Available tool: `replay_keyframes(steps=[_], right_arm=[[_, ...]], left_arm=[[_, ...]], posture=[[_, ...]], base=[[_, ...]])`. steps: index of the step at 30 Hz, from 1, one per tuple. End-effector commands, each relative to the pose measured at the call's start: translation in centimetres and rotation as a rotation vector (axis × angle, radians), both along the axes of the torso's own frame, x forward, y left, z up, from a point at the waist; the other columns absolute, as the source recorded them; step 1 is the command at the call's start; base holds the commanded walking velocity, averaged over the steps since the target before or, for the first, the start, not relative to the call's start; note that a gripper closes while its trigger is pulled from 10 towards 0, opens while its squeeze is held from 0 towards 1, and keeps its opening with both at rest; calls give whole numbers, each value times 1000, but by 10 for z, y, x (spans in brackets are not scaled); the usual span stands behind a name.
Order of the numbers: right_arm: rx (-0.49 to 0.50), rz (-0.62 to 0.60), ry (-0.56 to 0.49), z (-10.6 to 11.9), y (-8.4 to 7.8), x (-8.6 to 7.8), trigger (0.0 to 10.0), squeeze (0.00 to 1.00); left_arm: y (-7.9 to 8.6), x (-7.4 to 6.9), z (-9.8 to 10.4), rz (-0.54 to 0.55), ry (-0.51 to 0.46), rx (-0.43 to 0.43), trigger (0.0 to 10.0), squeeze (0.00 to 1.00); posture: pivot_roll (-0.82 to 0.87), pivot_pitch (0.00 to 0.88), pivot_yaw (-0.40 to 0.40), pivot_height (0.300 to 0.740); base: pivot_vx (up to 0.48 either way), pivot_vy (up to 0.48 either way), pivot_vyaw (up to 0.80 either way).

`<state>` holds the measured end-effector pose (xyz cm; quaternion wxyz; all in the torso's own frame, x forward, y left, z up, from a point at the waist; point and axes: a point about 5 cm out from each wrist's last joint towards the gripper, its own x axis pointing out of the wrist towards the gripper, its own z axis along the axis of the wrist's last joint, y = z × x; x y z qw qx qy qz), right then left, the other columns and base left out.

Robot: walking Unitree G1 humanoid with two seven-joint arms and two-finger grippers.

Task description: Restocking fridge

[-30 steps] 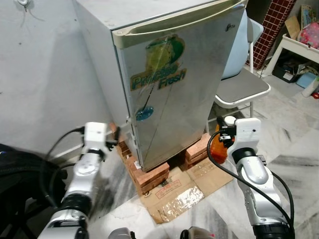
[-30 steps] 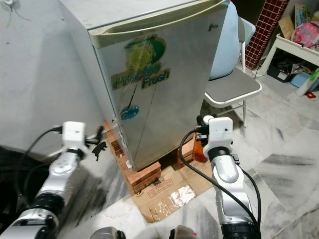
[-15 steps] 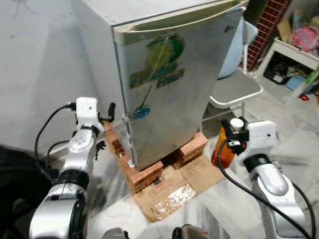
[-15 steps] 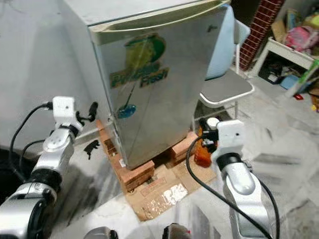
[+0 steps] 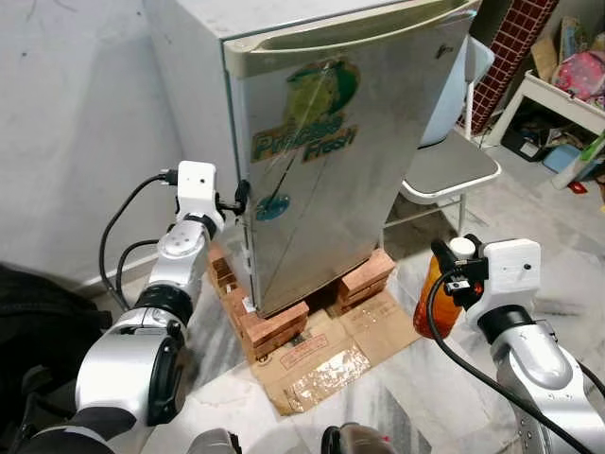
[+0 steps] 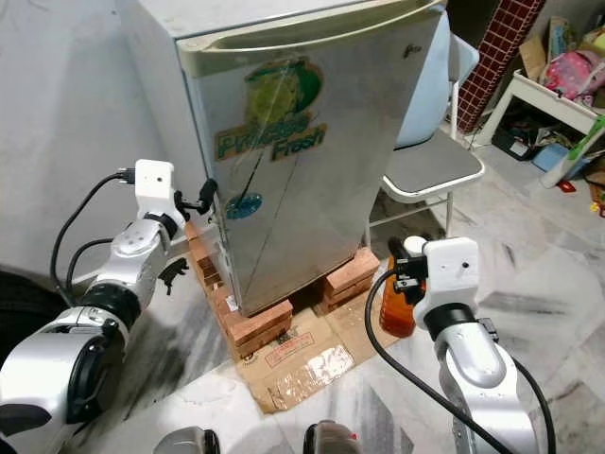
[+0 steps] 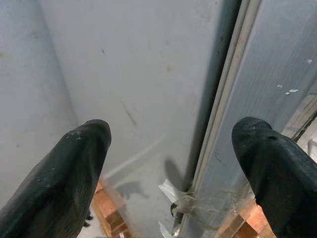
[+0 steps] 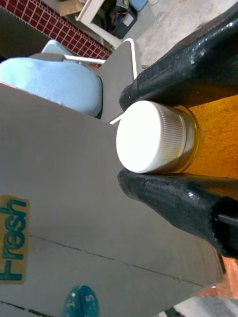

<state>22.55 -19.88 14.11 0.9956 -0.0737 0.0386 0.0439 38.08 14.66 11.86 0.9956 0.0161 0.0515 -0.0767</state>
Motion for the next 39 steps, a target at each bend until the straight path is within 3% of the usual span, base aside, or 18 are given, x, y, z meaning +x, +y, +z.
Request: replay_keyframes(steps=[1,6,7,9,11,16,22,26,30,32,39], right_arm=[[-11,3,-45,13,-1,3,10000,0],[-6,6,-49,12,2,7,10000,0],[-3,4,-49,12,3,8,10000,0],[-1,0,-51,12,3,8,10000,0],[-1,-5,-52,12,2,9,10000,0],[0,-15,-56,12,1,11,10000,0],[-18,-50,-66,10,0,12,10000,0],[-39,-166,-59,5,-6,15,10000,0],[-2,-190,-47,-1,-3,16,10000,0],[1,-224,-36,-8,-1,15,10000,0],[6,-352,2,-20,-5,15,10000,0]], left_arm=[[-29,3,4,-141,21,26,10000,0],[-74,-13,-8,-468,49,83,10000,0],[-92,-25,-19,-620,82,109,10000,0],[-104,-36,-29,-740,117,132,10000,0],[-113,-45,-37,-816,135,168,10000,0],[-129,-59,-44,-946,154,164,10000,0],[-157,-82,-46,-1120,93,157,10000,0],[-154,-93,-49,-1128,32,145,10000,0],[-139,-93,-53,-1091,35,125,10000,0],[-123,-89,-54,-1036,41,108,10000,0],[-114,-86,-46,-1010,30,115,10000,0]], posture=[[-270,128,-57,740],[-262,117,-49,740],[-261,114,-46,740],[-260,111,-43,740],[-258,105,-36,740],[-253,99,-30,740],[-238,84,-15,740],[-212,73,6,740],[-176,64,28,740],[-152,58,40,740],[-127,42,69,740]], base=[[0,0,0],[0,0,0],[0,0,0],[0,0,0],[0,0,0],[0,0,0],[0,0,0],[0,0,-242],[0,0,-742],[0,-349,-381],[0,-424,0]])
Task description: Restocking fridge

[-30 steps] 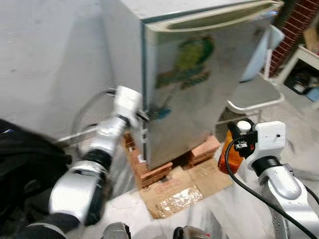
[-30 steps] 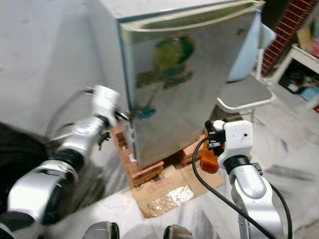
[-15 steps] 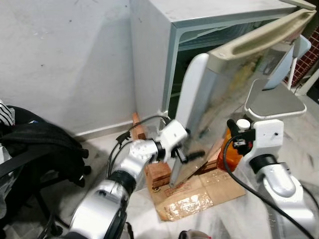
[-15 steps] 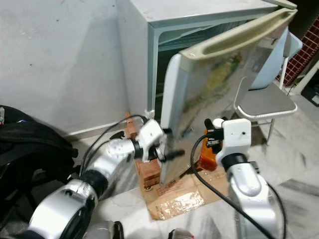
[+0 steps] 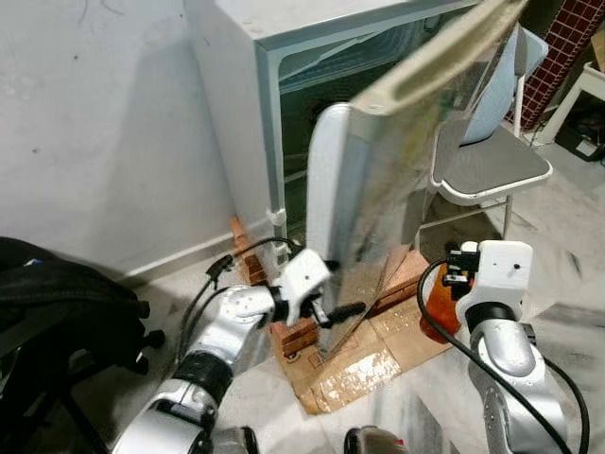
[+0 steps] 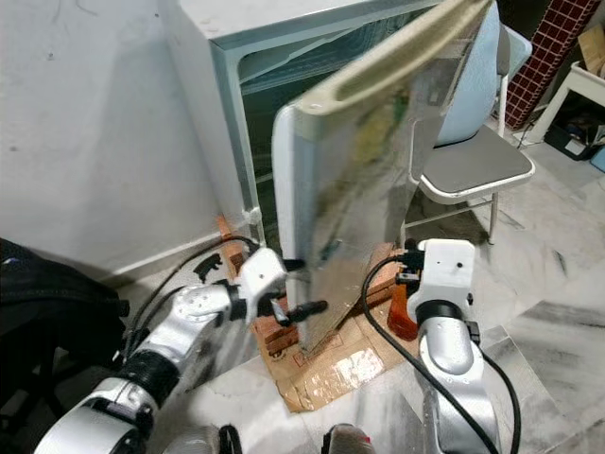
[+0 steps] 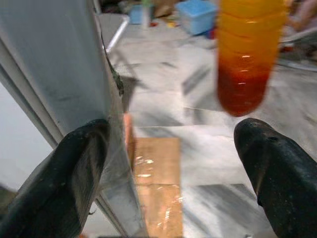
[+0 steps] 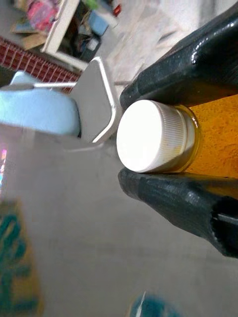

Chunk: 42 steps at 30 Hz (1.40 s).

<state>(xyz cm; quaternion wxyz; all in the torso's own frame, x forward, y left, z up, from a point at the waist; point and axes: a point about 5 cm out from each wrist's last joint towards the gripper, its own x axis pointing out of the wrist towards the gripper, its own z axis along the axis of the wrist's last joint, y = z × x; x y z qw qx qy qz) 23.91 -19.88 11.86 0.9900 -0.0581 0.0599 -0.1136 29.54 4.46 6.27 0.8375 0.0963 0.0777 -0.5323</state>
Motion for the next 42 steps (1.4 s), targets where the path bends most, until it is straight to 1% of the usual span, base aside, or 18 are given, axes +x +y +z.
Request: replay_keyframes(steps=[1,2,3,4,5,6,8,9,16,22,25,26,27,28,33,37,38,42], right_arm=[[-18,-53,-12,1,-6,1,10000,0],[-18,-68,-9,-1,-7,1,10000,0],[-20,-97,-6,-2,-10,0,10000,0],[-20,-97,-6,-2,-10,0,10000,0],[-20,-116,-8,-3,-12,1,10000,0],[-18,-122,-9,-3,-12,1,10000,0],[-15,-127,-10,-3,-12,1,10000,0],[-13,-132,-13,-3,-12,3,10000,0],[-22,-147,-15,-5,-11,6,10000,0],[-35,-163,-24,-4,-12,8,10000,0],[-76,-205,-24,-3,-20,6,10000,0],[-76,-205,-24,-3,-20,6,10000,0],[-107,-243,-15,-3,-27,3,10000,0],[-107,-243,-15,-3,-27,3,10000,0],[-181,-321,-7,1,-42,-1,10000,0],[-188,-338,-2,1,-46,-2,10000,0],[-183,-343,-1,1,-47,-3,10000,0],[-185,-340,2,1,-46,-3,10000,0]], left_arm=[[-14,0,11,-37,-35,-30,10000,0],[-16,1,12,-43,-38,-30,10000,0],[-21,1,16,-69,-52,-25,10000,0],[-21,1,16,-69,-52,-25,10000,0],[-27,0,19,-88,-63,-22,10000,0],[-29,1,20,-94,-66,-23,10000,0],[-32,1,22,-98,-66,-25,10000,0],[-38,0,25,-116,-73,-26,10000,0],[-59,-7,33,-176,-99,-43,10000,0],[-63,-11,33,-188,-95,-49,10000,0],[-66,-13,33,-196,-92,-51,10000,0],[-66,-13,33,-196,-92,-51,10000,0],[-69,-13,34,-192,-95,-53,10000,0],[-69,-13,34,-192,-95,-53,10000,0],[-75,-15,36,-189,-96,-71,10000,0],[-79,-16,38,-199,-97,-84,10000,0],[-84,-17,40,-205,-99,-90,10000,0],[-89,-18,41,-215,-100,-94,10000,0]], posture=[[-125,38,75,740],[-123,35,80,740],[-121,32,85,740],[-121,32,85,740],[-119,31,88,740],[-118,30,88,740],[-117,30,90,740],[-114,31,91,740],[-99,27,83,740],[-98,23,83,740],[-99,19,80,740],[-99,19,80,740],[-103,16,78,740],[-103,16,78,740],[-118,10,79,740],[-125,8,80,740],[-130,7,81,740],[-139,7,83,740]], base=[[0,-435,0],[0,-431,0],[0,-428,0],[0,-428,0],[0,-420,0],[0,-420,0],[0,-420,0],[0,-390,0],[0,-369,0],[0,-299,0],[0,-170,0],[0,0,0],[0,0,0],[0,0,0],[0,0,0],[0,0,0],[0,0,0],[0,0,0]])
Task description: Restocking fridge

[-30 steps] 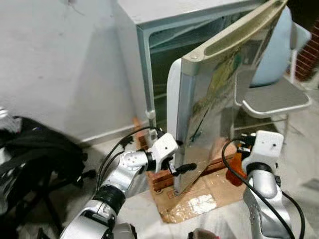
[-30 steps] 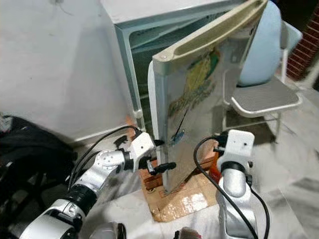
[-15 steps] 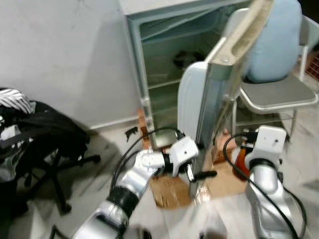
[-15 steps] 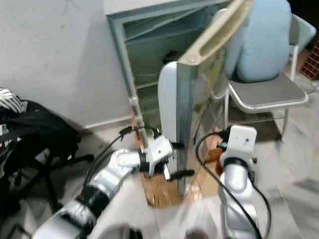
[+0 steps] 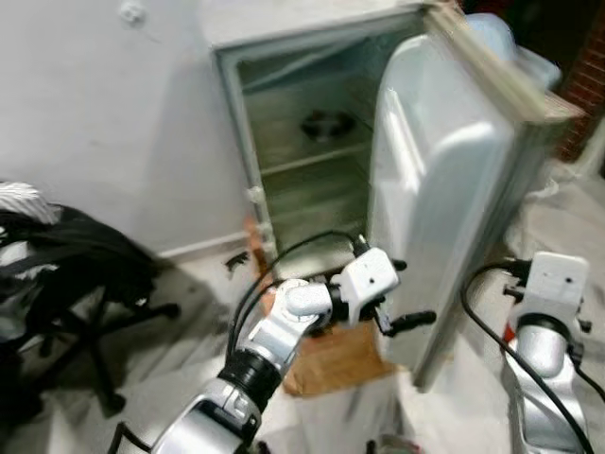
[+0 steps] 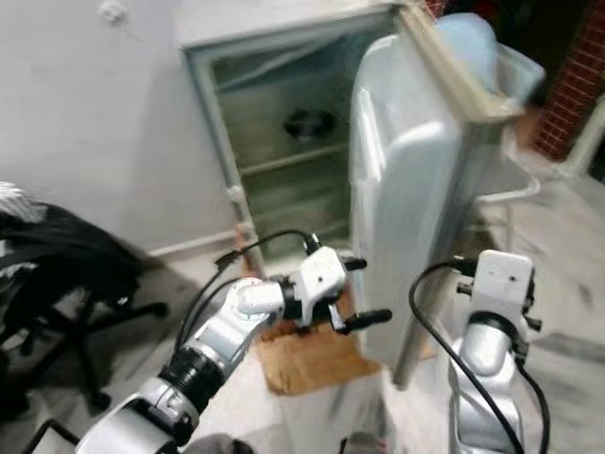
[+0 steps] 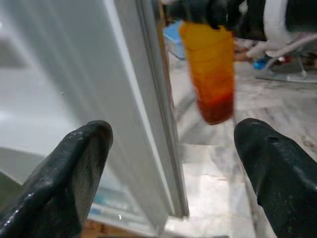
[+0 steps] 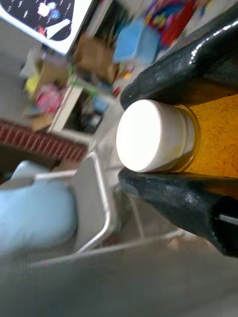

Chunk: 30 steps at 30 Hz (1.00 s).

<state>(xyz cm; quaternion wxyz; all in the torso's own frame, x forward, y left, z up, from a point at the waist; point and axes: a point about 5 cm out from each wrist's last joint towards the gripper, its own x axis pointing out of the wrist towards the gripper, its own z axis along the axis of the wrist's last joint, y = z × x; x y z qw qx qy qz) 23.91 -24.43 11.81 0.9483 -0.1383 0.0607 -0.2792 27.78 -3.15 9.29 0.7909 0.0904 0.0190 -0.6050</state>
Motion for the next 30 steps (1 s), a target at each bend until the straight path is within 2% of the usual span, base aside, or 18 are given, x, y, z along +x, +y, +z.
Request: replay_keyframes(steps=[1,3,5,6,8,10,12,13,16,17,18,19,20,23,26,30], right_arm=[[-1,-8,-5,1,0,-4,10000,0],[-1,-7,-4,2,0,-4,10000,0],[1,-1,-4,2,1,-3,10000,0],[0,5,-2,2,2,-2,10000,0],[-1,8,-1,2,2,-2,10000,0],[-1,13,-4,3,2,1,10000,0],[0,22,-10,4,3,4,10000,0],[4,31,-13,4,4,6,10000,0],[25,61,-22,3,7,11,10000,0],[42,81,-28,3,10,13,10000,0],[89,141,-54,3,18,19,10000,0],[89,141,-54,3,18,19,10000,0],[109,197,-72,5,26,25,10000,0],[135,264,-83,5,37,34,10000,0],[143,295,-91,5,41,41,10000,0],[161,321,-94,5,46,50,10000,0]], left_arm=[[-16,-1,12,-34,-34,-26,10000,0],[-16,-1,13,-33,-37,-29,10000,0],[-17,1,17,-1,-43,-66,10000,0],[-12,5,23,52,-66,-104,10000,0],[-7,7,25,79,-68,-121,10000,0],[6,13,27,163,-100,-138,10000,0],[28,19,28,299,-128,-156,10000,0],[47,23,25,404,-127,-162,10000,0],[82,25,18,587,-133,-158,10000,0],[94,24,15,650,-139,-153,10000,0],[126,22,6,799,-149,-133,10000,0],[126,22,6,799,-149,-133,10000,0],[152,17,-1,911,-151,-109,10000,0],[192,11,-12,1125,-100,-79,10000,0],[206,8,-13,1191,-25,-116,10000,0],[213,9,-9,1198,-66,-107,10000,0]], posture=[[-143,7,83,740],[-143,7,83,740],[-146,7,78,740],[-146,7,75,740],[-143,7,72,740],[-136,6,66,740],[-126,5,60,740],[-117,3,54,740],[-102,1,44,740],[-91,0,35,740],[-79,0,22,740],[-79,0,22,740],[-68,0,10,740],[-48,0,-1,740],[-30,0,-12,740],[-27,0,-18,740]], base=[[0,0,0],[0,0,0],[0,0,0],[0,0,0],[0,0,0],[0,0,0],[0,0,0],[0,0,0],[0,0,0],[0,0,0],[0,0,0],[0,0,0],[0,0,0],[0,0,0],[0,0,0],[0,-64,0]])
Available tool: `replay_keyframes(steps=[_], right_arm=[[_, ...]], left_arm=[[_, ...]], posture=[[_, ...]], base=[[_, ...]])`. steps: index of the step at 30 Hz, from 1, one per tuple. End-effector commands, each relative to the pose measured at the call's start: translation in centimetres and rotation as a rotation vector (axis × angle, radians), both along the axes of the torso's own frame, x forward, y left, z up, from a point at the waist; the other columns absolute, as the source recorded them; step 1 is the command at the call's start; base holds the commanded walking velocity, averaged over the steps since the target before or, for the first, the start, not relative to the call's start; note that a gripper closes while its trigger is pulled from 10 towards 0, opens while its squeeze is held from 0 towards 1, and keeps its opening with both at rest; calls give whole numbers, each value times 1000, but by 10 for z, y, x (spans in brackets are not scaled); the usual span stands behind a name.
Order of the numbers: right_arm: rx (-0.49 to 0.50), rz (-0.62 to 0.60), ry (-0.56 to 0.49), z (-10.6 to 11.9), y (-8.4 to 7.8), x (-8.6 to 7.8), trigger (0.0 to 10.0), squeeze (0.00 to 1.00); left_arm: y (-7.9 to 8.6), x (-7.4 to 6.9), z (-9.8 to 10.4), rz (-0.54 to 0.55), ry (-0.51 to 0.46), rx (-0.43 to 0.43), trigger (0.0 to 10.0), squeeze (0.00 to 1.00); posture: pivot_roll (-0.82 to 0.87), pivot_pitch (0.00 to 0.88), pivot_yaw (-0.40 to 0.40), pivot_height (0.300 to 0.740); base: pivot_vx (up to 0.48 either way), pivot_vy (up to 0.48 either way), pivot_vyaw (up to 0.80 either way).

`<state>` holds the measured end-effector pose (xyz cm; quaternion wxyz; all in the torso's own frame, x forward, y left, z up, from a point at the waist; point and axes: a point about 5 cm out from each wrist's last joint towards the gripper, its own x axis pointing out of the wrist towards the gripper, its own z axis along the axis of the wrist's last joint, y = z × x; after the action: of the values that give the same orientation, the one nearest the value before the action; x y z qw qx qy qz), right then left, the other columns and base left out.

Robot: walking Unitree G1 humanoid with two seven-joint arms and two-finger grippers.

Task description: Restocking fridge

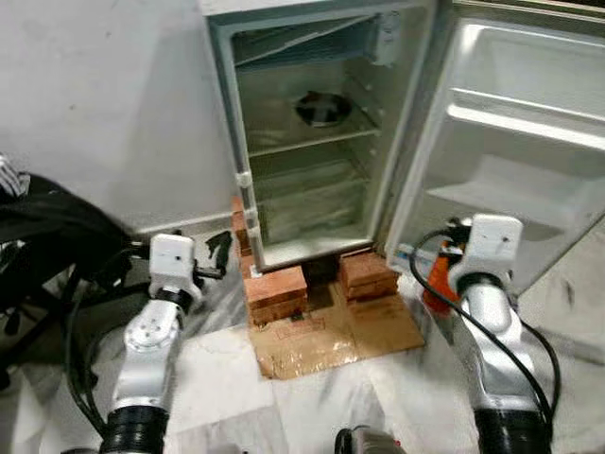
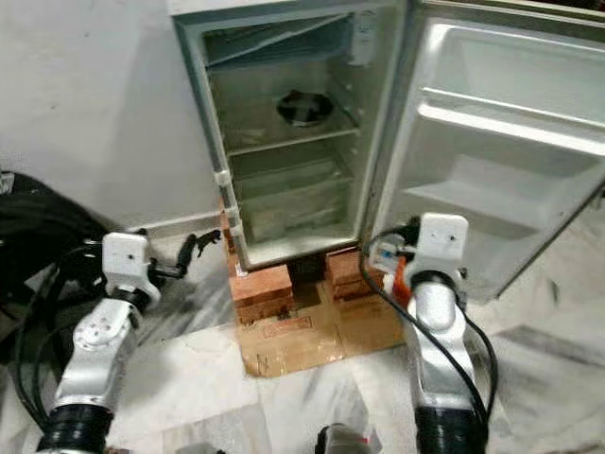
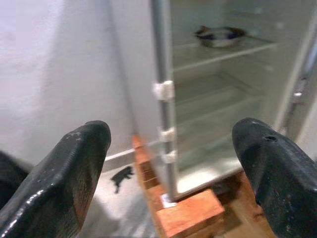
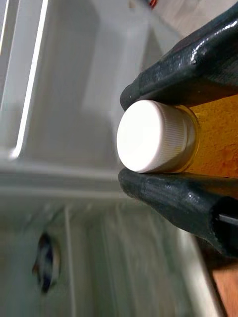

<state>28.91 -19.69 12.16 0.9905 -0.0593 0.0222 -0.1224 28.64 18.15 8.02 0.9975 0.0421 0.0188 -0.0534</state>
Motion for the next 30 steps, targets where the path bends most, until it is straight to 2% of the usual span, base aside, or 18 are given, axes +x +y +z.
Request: replay_keyframes(steps=[1,8,11,23,30], right_arm=[[1,8,-20,2,0,3,10000,0],[4,23,-45,5,-2,9,10000,0],[8,32,-56,5,-1,10,10000,0],[26,73,-75,5,6,11,10000,0],[81,132,-108,8,14,12,10000,0]], left_arm=[[0,2,4,4,-14,-2,10000,0],[-8,8,7,-15,-6,-14,10000,0],[-13,9,7,-40,-6,-15,10000,0],[-14,13,9,-44,-6,-12,10000,0],[-13,14,8,-28,-3,-7,10000,0]], posture=[[-29,0,-20,740],[-49,0,0,740],[-54,0,9,740],[-50,0,10,740],[-50,0,12,740]], base=[[0,-277,0],[0,-395,-522],[0,-450,0],[0,-454,0],[0,-454,0]])
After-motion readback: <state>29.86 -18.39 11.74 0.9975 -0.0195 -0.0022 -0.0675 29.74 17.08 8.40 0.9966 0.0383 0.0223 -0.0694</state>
